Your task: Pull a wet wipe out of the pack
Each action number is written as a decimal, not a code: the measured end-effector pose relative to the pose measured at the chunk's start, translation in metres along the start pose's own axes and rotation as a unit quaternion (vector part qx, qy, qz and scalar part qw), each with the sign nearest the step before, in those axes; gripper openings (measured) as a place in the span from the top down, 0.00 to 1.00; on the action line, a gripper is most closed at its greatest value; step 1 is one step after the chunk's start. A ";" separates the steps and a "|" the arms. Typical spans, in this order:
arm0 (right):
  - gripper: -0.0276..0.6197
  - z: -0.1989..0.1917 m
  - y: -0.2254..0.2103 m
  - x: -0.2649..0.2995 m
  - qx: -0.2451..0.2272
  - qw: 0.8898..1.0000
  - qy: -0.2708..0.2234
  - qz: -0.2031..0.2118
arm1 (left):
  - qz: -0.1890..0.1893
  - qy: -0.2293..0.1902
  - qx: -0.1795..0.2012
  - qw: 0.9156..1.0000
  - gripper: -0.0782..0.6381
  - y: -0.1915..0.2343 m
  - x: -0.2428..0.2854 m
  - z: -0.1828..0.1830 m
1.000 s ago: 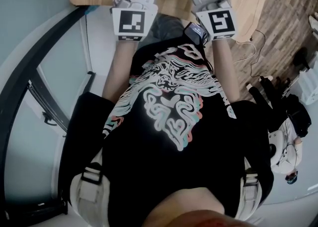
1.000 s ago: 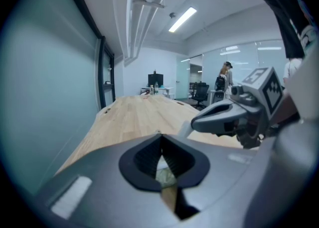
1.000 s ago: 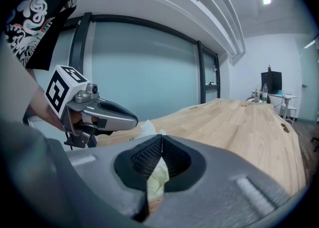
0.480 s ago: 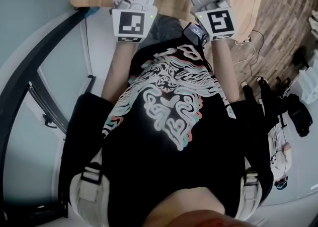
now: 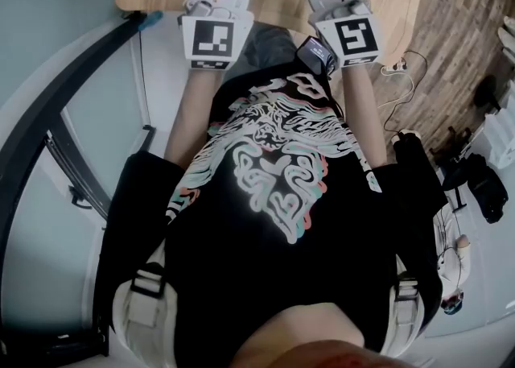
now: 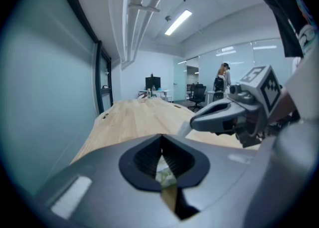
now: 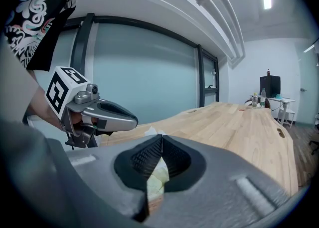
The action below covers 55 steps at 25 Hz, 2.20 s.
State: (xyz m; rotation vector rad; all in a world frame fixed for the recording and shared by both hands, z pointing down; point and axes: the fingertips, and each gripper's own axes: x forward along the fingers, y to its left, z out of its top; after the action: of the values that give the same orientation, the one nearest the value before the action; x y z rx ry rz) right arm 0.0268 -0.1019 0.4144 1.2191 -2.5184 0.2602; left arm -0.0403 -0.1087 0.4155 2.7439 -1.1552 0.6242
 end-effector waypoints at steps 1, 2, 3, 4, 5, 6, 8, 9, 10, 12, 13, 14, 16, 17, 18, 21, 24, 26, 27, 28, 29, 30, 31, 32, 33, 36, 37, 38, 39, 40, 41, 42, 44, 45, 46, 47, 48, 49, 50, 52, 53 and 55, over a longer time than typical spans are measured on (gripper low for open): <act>0.95 0.001 0.001 -0.001 0.001 1.000 -0.001 0.000 | 0.000 0.000 0.001 1.000 0.91 0.000 -0.001 0.000; 0.95 0.001 0.001 -0.002 0.003 1.000 -0.003 -0.001 | 0.000 0.000 0.002 1.000 0.91 -0.001 -0.002 0.000; 0.95 0.000 0.001 -0.003 0.005 1.000 -0.004 -0.002 | 0.001 -0.001 0.002 1.000 0.91 -0.001 -0.003 0.000; 0.95 -0.001 0.001 -0.003 0.006 1.000 -0.006 -0.002 | 0.001 -0.001 0.002 1.000 0.91 -0.002 -0.003 -0.001; 0.95 -0.002 0.001 -0.004 0.008 1.000 -0.006 -0.003 | 0.001 -0.002 0.002 1.000 0.91 -0.003 -0.003 -0.001; 0.95 -0.003 0.000 -0.004 0.008 1.000 -0.006 -0.004 | 0.001 -0.002 0.002 1.000 0.91 -0.004 -0.003 -0.002; 0.95 -0.004 -0.001 -0.005 0.004 1.000 -0.003 -0.004 | 0.001 0.000 0.004 1.000 0.91 -0.005 -0.003 -0.002; 0.95 -0.003 -0.001 -0.006 0.002 1.000 -0.002 -0.004 | 0.001 0.000 0.005 1.000 0.91 -0.005 -0.003 -0.002; 0.95 -0.003 -0.002 -0.007 0.001 1.000 -0.002 -0.005 | 0.001 0.001 0.006 1.000 0.91 -0.005 -0.003 -0.002; 0.95 -0.003 -0.002 -0.009 0.001 1.000 -0.003 -0.007 | 0.001 0.001 0.006 1.000 0.91 -0.006 -0.004 -0.001; 0.95 -0.003 -0.002 -0.011 0.002 1.000 -0.004 -0.008 | 0.001 0.000 0.006 1.000 0.91 -0.007 -0.004 0.000; 0.95 -0.003 -0.002 -0.012 0.002 1.000 -0.007 -0.009 | 0.001 0.000 0.007 1.000 0.91 -0.007 -0.005 0.000; 0.95 -0.001 -0.003 -0.013 0.003 1.000 -0.011 -0.012 | 0.000 -0.001 0.008 1.000 0.91 -0.008 -0.005 0.001; 0.95 -0.001 -0.003 -0.015 0.003 1.000 -0.010 -0.013 | 0.000 -0.002 0.009 1.000 0.91 -0.008 -0.005 0.002; 0.95 0.000 -0.004 -0.016 0.003 1.000 -0.010 -0.015 | -0.001 -0.003 0.010 1.000 0.91 -0.009 -0.006 0.004; 0.95 0.003 -0.006 -0.022 0.003 1.000 -0.008 -0.020 | -0.002 -0.007 0.013 1.000 0.91 -0.010 -0.006 0.011; 0.95 0.006 -0.006 -0.026 0.002 1.000 -0.010 -0.021 | -0.001 -0.011 0.015 1.000 0.91 -0.010 -0.006 0.017; 0.95 0.008 -0.004 -0.028 -0.001 1.000 -0.009 -0.021 | 0.000 -0.013 0.017 1.000 0.91 -0.011 -0.009 0.018; 0.95 0.009 -0.003 -0.029 -0.001 1.000 -0.010 -0.022 | -0.001 -0.013 0.018 1.000 0.91 -0.011 -0.010 0.019; 0.95 0.010 -0.002 -0.030 -0.001 1.000 -0.012 -0.024 | -0.001 -0.014 0.019 1.000 0.91 -0.011 -0.011 0.020; 0.95 0.011 -0.003 -0.031 -0.001 1.000 -0.014 -0.025 | -0.001 -0.015 0.021 1.000 0.91 -0.011 -0.011 0.021; 0.95 0.013 -0.003 -0.032 -0.001 1.000 -0.016 -0.027 | -0.001 -0.015 0.023 1.000 0.91 -0.011 -0.012 0.023; 0.95 0.014 -0.003 -0.033 -0.001 0.999 -0.018 -0.027 | 0.000 -0.015 0.024 1.000 0.91 -0.011 -0.012 0.024; 0.95 0.016 -0.003 -0.035 -0.001 0.999 -0.019 -0.028 | 0.001 -0.016 0.024 1.000 0.91 -0.011 -0.014 0.026; 0.95 0.018 -0.003 -0.036 -0.002 0.999 -0.019 -0.028 | 0.001 -0.016 0.024 1.000 0.91 -0.011 -0.015 0.027; 0.95 0.023 -0.002 -0.040 -0.006 0.999 -0.021 -0.031 | 0.003 -0.022 0.028 0.999 0.91 -0.011 -0.018 0.034; 0.95 0.024 -0.002 -0.042 -0.007 0.999 -0.023 -0.033 | 0.003 -0.024 0.029 0.999 0.91 -0.011 -0.018 0.036; 0.95 0.026 -0.001 -0.043 -0.008 0.999 -0.025 -0.034 | 0.003 -0.026 0.030 0.999 0.91 -0.011 -0.019 0.038; 0.95 0.027 0.000 -0.045 -0.009 0.999 -0.028 -0.035 | 0.003 -0.028 0.030 0.999 0.91 -0.012 -0.020 0.040; 0.95 0.028 0.000 -0.047 -0.010 0.999 -0.031 -0.036 | 0.003 -0.030 0.031 0.999 0.91 -0.013 -0.021 0.041; 0.95 0.029 0.000 -0.048 -0.009 0.999 -0.033 -0.036 | 0.002 -0.031 0.032 0.999 0.91 -0.014 -0.021 0.043; 0.95 0.030 0.001 -0.050 -0.008 0.999 -0.033 -0.036 | 0.002 -0.032 0.034 0.999 0.91 -0.015 -0.021 0.044; 0.95 0.033 0.003 -0.051 -0.005 0.999 -0.040 -0.034 | 0.000 -0.031 0.037 0.999 0.91 -0.015 -0.021 0.045; 0.95 0.035 0.005 -0.053 -0.004 0.998 -0.044 -0.033 | 0.000 -0.031 0.039 0.999 0.91 -0.016 -0.021 0.046; 0.95 0.036 0.008 -0.054 -0.004 0.998 -0.046 -0.032 | 0.001 -0.031 0.040 0.999 0.91 -0.015 -0.022 0.048; 0.95 0.037 0.011 -0.056 -0.005 0.998 -0.046 -0.032 | 0.001 -0.032 0.042 0.999 0.91 -0.015 -0.024 0.050; 0.95 0.039 0.014 -0.058 -0.005 0.998 -0.048 -0.033 | 0.001 -0.034 0.045 0.998 0.91 -0.015 -0.027 0.053; 0.95 0.041 0.016 -0.061 -0.005 0.998 -0.050 -0.035 | 0.000 -0.037 0.047 0.998 0.91 -0.015 -0.029 0.056; 0.95 0.043 0.018 -0.063 -0.004 0.998 -0.053 -0.038 | 0.000 -0.039 0.050 0.998 0.91 -0.016 -0.032 0.060; 0.95 0.047 0.019 -0.068 -0.003 0.997 -0.057 -0.042 | -0.001 -0.043 0.055 0.998 0.91 -0.017 -0.036 0.065; 0.95 0.048 0.019 -0.070 -0.003 0.997 -0.058 -0.045 | -0.001 -0.044 0.056 0.997 0.91 -0.017 -0.038 0.066; 0.95 0.052 0.017 -0.074 -0.002 0.997 -0.058 -0.052 | -0.001 -0.044 0.060 0.997 0.91 -0.018 -0.040 0.069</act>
State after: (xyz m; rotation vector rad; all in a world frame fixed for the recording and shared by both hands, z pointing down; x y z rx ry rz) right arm 0.0452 -0.0528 0.3386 1.3964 -2.5417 0.1643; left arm -0.0302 -0.0863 0.3370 2.9006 -1.1682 0.5956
